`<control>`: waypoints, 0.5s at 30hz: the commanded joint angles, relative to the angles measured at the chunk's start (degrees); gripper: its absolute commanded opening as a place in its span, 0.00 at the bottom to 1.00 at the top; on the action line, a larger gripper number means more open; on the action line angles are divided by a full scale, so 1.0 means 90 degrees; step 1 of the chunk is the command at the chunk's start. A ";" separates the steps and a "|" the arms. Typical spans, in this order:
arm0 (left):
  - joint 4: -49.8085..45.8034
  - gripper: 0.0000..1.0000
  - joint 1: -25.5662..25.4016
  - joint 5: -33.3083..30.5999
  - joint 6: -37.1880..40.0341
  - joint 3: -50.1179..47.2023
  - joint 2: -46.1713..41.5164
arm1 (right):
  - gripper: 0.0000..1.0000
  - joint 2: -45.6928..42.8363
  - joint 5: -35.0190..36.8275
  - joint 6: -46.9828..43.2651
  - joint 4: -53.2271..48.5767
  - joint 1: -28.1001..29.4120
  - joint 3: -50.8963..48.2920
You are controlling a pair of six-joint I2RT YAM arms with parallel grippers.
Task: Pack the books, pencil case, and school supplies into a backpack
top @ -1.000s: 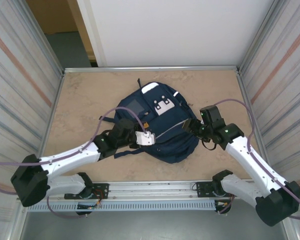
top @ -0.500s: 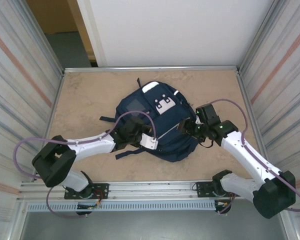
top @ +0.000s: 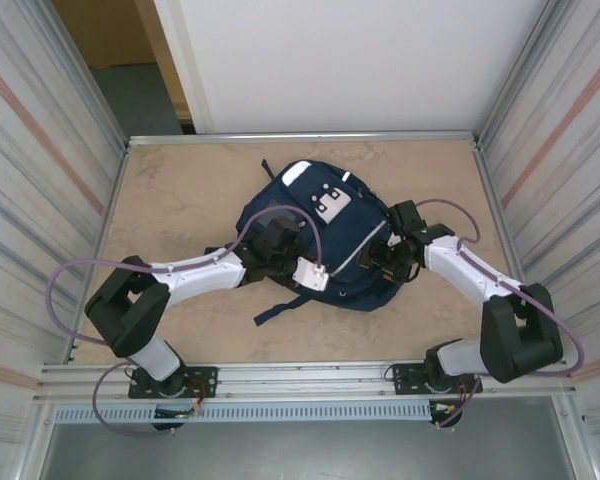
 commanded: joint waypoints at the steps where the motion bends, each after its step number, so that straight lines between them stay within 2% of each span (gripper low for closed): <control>1: 0.0288 0.23 0.0061 0.0480 0.0015 0.0186 0.0242 | 0.61 0.0188 -0.0227 -0.0319 0.0424 -0.0024 0.0265; 2: 0.0305 0.33 0.0065 0.0499 0.0052 0.0251 0.0356 | 0.61 0.0238 -0.0263 -0.0307 0.0508 -0.0033 0.0280; 3: 0.0293 0.38 0.0056 0.0511 0.0066 0.0320 0.0502 | 0.61 0.0282 -0.0310 -0.0297 0.0577 -0.0050 0.0281; 7: 0.0237 0.40 0.0126 0.0643 0.0082 0.0547 0.0934 | 0.58 0.0433 -0.0582 -0.0263 0.0702 -0.0149 0.0280; 8: 0.0169 0.38 0.0156 0.0719 0.0062 0.0630 0.1024 | 0.58 0.0463 -0.0653 -0.0257 0.0726 -0.0170 0.0280; 9: 0.0101 0.29 0.0195 0.0754 0.0005 0.0743 0.1103 | 0.57 0.0472 -0.0702 -0.0257 0.0751 -0.0180 0.0283; 11: -0.0043 0.01 0.0236 0.0856 -0.0084 0.0916 0.1185 | 0.57 0.0499 -0.0698 -0.0277 0.0752 -0.0185 0.0290; 15: 0.0175 0.00 0.0236 0.1088 -0.0527 0.0764 0.0858 | 0.56 0.0634 -0.0566 -0.0367 0.0855 -0.0256 0.0329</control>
